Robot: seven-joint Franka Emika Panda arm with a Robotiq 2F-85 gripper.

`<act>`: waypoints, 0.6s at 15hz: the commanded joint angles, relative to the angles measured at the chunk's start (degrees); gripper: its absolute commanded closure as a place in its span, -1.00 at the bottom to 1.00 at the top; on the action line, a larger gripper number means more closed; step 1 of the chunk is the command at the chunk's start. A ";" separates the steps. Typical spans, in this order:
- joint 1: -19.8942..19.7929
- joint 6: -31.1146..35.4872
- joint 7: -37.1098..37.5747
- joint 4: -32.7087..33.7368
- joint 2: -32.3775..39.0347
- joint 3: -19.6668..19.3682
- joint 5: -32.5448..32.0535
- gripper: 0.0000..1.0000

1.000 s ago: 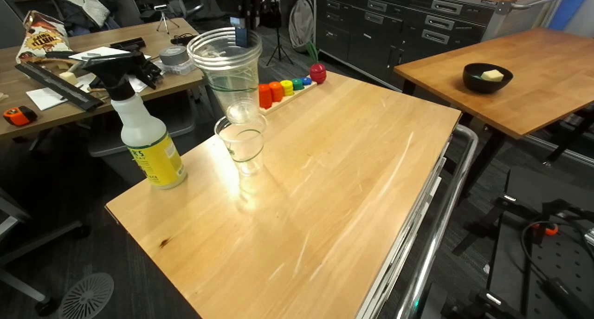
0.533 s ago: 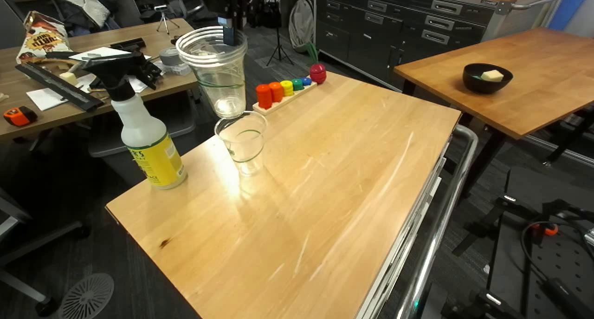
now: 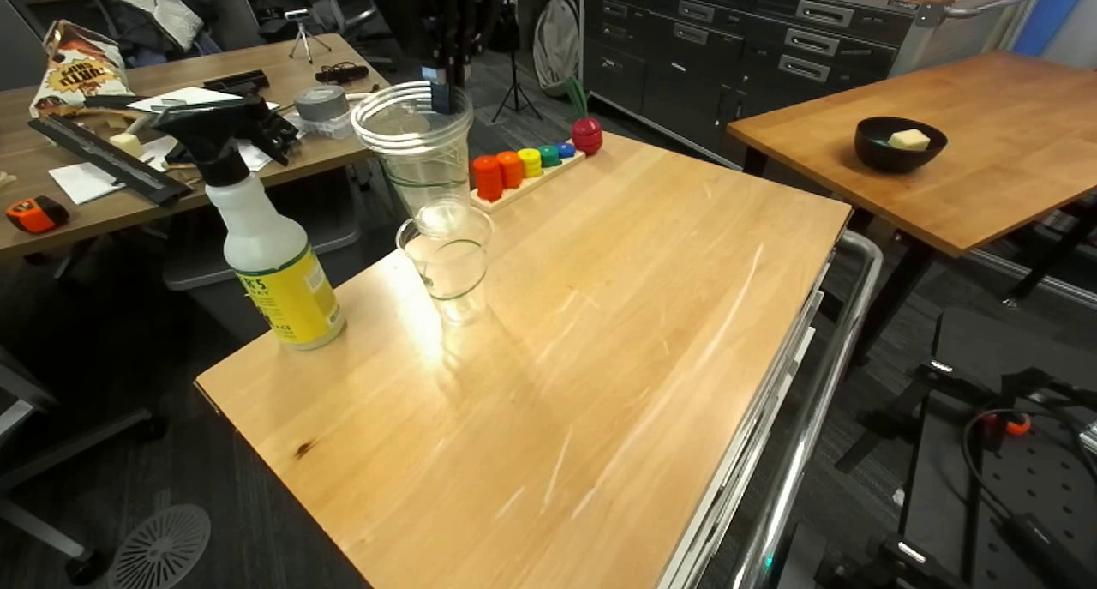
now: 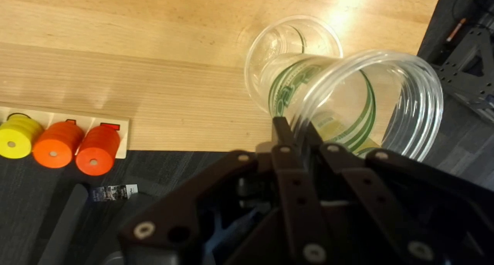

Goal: Stack the cups

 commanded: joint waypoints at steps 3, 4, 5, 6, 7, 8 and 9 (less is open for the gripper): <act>-0.16 -0.40 -0.44 1.13 1.13 0.02 -0.12 0.96; -0.20 -0.42 -0.47 1.01 1.16 -0.01 -0.13 0.96; -0.27 -0.57 -0.44 0.83 1.15 -0.03 -0.05 0.96; -0.34 -0.44 -0.49 0.47 1.04 -0.08 -0.04 0.96; -0.47 -0.65 -0.55 0.32 1.03 -0.07 0.18 0.96; -0.55 -0.47 -0.63 -0.01 0.92 -0.10 0.19 0.64; -0.60 -0.40 -0.72 -0.18 0.87 -0.09 0.19 0.31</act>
